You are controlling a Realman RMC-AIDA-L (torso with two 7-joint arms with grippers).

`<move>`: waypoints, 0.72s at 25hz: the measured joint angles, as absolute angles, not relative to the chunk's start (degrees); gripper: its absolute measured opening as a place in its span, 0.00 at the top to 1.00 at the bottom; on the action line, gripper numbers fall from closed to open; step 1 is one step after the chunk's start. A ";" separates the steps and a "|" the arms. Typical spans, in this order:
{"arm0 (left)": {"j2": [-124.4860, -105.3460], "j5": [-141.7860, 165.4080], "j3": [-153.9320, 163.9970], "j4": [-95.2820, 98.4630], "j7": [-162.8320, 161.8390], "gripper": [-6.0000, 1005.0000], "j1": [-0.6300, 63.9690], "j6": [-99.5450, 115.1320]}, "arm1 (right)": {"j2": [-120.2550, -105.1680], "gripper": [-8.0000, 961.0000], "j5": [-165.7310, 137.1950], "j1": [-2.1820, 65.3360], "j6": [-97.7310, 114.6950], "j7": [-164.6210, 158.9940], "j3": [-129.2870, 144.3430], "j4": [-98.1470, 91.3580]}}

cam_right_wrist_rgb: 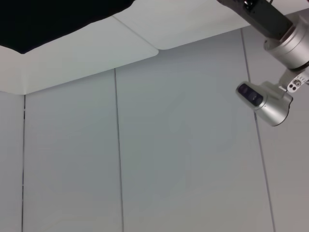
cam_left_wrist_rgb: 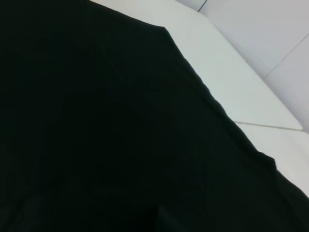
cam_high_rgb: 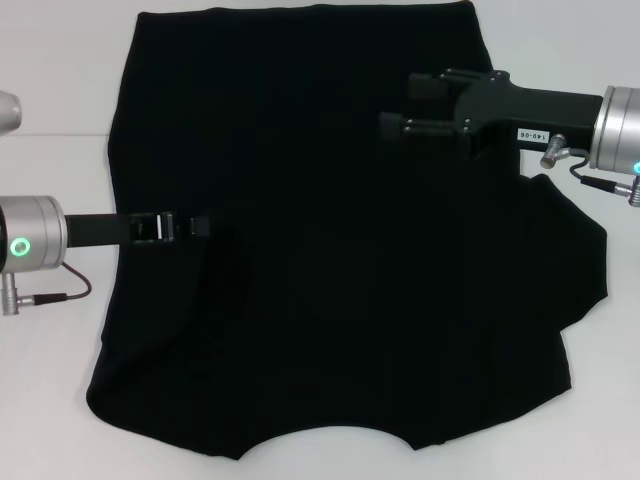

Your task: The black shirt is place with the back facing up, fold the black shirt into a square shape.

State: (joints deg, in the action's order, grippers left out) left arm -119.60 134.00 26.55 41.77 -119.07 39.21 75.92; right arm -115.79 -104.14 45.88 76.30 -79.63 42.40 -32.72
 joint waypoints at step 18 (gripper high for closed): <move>-120.22 108.55 27.23 32.00 -82.29 0.54 39.04 79.37 | -107.91 0.18 -111.14 44.36 65.31 -116.05 41.22 -33.38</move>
State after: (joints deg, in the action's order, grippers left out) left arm -120.22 108.55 27.24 32.00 -82.29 39.04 79.37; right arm -107.91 -111.14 44.36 65.31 -116.05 41.22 -33.38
